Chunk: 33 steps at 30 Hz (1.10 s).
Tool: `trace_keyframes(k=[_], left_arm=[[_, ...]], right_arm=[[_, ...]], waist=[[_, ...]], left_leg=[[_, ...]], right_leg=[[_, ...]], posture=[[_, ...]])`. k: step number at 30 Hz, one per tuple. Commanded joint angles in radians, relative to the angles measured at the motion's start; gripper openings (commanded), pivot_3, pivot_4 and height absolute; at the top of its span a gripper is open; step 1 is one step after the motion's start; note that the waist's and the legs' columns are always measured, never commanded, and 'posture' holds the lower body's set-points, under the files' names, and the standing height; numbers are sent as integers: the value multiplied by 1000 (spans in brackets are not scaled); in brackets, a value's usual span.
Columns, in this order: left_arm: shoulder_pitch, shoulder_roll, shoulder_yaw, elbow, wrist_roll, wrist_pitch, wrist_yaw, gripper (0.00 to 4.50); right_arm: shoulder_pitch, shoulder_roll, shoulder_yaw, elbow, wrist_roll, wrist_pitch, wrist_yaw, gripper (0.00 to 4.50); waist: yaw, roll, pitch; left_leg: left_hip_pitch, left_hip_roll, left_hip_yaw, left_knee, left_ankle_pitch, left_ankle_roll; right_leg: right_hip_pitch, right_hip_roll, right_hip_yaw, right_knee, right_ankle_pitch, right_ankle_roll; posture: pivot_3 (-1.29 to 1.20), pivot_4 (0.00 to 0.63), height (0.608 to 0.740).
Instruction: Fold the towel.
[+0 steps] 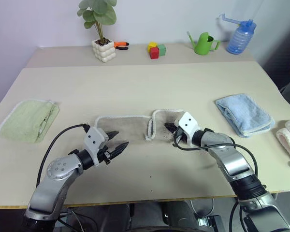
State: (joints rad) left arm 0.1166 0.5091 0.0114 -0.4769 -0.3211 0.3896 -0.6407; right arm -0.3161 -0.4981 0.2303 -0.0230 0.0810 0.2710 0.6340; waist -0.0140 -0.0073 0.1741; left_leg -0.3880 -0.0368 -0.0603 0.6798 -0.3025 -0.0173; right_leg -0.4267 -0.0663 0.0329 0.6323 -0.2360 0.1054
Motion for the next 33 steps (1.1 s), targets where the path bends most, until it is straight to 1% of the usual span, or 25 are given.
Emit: trace_keyframes(k=[1,4,5,6,8,11,12,15,17,19,22,26,30,33], left_arm=[[65,-5,51,-94,-57,52,31,2838],[132,-18,98,-147,-137,147,68,2838],[155,-31,124,-164,-181,195,91,3338],[175,-44,148,-183,-227,230,108,3653],[199,-71,195,-216,-318,292,145,4500],[221,-100,249,-246,-430,391,219,4500],[238,-104,253,-252,-449,434,251,4500],[254,-137,261,-252,-495,517,356,4500],[248,-182,280,-246,-552,541,423,4500],[235,-247,315,-231,-647,557,510,4500],[206,-300,350,-201,-716,564,616,4500],[114,-356,402,-111,-809,542,788,4500],[21,-369,382,-49,-859,528,868,4500],[-28,-378,380,-8,-866,502,912,3682]], right_arm=[[-29,16,-64,-51,49,8,10,67],[-67,-9,-93,-116,90,20,63,839],[-79,-32,-86,-143,87,16,94,1321],[-90,-52,-80,-167,86,12,122,1825],[-108,-81,-64,-204,84,7,167,2787],[-127,-113,-28,-236,54,-30,218,4273],[-132,-122,-9,-241,31,-59,233,4488],[-142,-114,10,-235,17,-86,245,4488],[-144,-107,19,-225,4,-101,246,4488],[-142,-104,33,-218,-13,-119,248,4488],[-136,-98,43,-220,-25,-131,249,4488],[-128,-82,54,-245,-31,-129,247,4488],[-112,-70,67,-269,-44,-129,241,4488],[-87,-73,73,-297,-45,-123,247,4500]], waist=[[0,0,0],[0,1,1],[1,1,1],[0,1,1],[1,1,1],[3,0,1],[3,0,1],[1,0,1],[2,1,0],[3,1,0],[6,1,0],[6,1,0],[5,1,0],[5,1,0]], left_leg=[[0,0,0,0,0,0],[0,0,0,0,0,0],[0,0,0,0,0,0],[0,0,0,0,0,0],[0,0,0,0,0,0],[0,0,-1,0,0,0],[0,0,-1,1,0,0],[0,0,-1,1,0,0],[0,0,-1,1,0,0],[0,0,-1,1,0,0],[0,0,-1,1,0,0],[2,-1,-1,1,1,-1],[6,0,-2,1,1,-2],[10,0,-2,0,1,-2]], right_leg=[[0,0,0,0,0,0],[0,0,0,0,0,0],[0,0,0,0,0,0],[0,0,0,0,0,0],[0,0,0,0,0,0],[1,0,-1,0,0,0],[1,0,-2,-1,0,0],[1,0,-1,-1,0,0],[1,0,-1,-1,0,0],[1,0,-1,-1,0,0],[2,-1,-1,-1,0,0],[3,0,-1,0,-1,-2],[7,1,-2,0,-1,-5],[11,1,-2,-1,-1,-5]], posture=[[0,150,727],[0,150,727],[0,150,727],[0,150,727],[0,150,727],[0,150,727],[0,150,727],[0,150,727],[0,150,727],[0,150,727],[0,150,727],[0,150,727],[0,150,727],[0,150,727]])
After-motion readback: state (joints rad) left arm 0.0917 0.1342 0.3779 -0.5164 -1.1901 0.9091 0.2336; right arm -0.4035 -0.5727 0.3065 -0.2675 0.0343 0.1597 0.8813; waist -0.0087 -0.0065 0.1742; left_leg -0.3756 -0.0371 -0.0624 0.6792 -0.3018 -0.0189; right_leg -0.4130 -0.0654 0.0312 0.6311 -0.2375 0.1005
